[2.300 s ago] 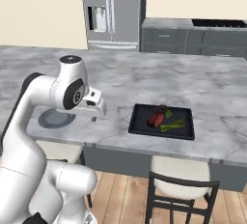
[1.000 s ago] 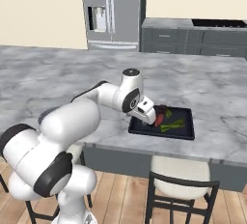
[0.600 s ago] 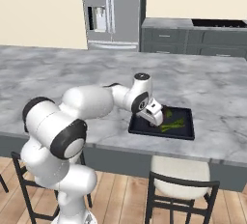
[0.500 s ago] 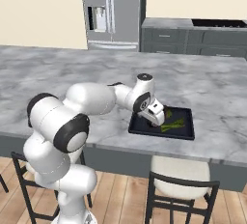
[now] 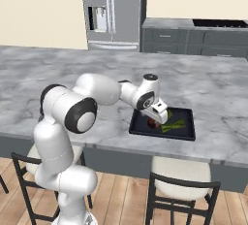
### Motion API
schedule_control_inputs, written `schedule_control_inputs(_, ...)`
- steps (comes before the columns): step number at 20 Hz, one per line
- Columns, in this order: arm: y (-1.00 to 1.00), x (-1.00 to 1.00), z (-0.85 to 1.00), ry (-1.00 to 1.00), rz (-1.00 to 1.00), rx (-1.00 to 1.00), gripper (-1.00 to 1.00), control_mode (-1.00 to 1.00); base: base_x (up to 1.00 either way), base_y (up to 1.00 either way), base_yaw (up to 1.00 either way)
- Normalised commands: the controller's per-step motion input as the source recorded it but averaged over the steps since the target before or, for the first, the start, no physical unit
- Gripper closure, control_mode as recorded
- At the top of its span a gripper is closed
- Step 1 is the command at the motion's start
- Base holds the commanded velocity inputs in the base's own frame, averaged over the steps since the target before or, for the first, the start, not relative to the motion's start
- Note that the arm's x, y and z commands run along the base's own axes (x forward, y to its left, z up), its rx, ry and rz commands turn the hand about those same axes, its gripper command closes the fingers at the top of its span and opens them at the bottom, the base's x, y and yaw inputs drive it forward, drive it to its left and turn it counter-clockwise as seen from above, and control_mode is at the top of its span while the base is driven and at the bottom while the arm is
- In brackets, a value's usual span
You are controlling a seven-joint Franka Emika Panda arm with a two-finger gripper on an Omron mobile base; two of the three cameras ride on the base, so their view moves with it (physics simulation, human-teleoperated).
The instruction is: Create a steak meal by picking up the steak and asparagus from the tray and placing them on the plate. Leave the grapes on the tray.
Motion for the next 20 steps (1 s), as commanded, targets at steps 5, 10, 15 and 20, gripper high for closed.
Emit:
schedule_control_inputs(5, -0.14, 0.28, -0.35, 0.00, 0.00, 0.00, -1.00, -1.00, 0.00, 0.00, 0.00)
schedule_control_inputs(10, -0.09, 0.36, -0.21, 0.00, 0.00, 0.00, -1.00, -1.00, 0.00, 0.00, 0.00)
schedule_control_inputs(15, -0.09, 0.29, -0.28, 0.00, 0.00, 0.01, -1.00, -1.00, 0.00, 0.00, 0.00)
schedule_control_inputs(20, 0.00, 0.01, -0.23, 0.00, 0.00, 0.00, 1.00, -1.00, 0.00, 0.00, 0.00)
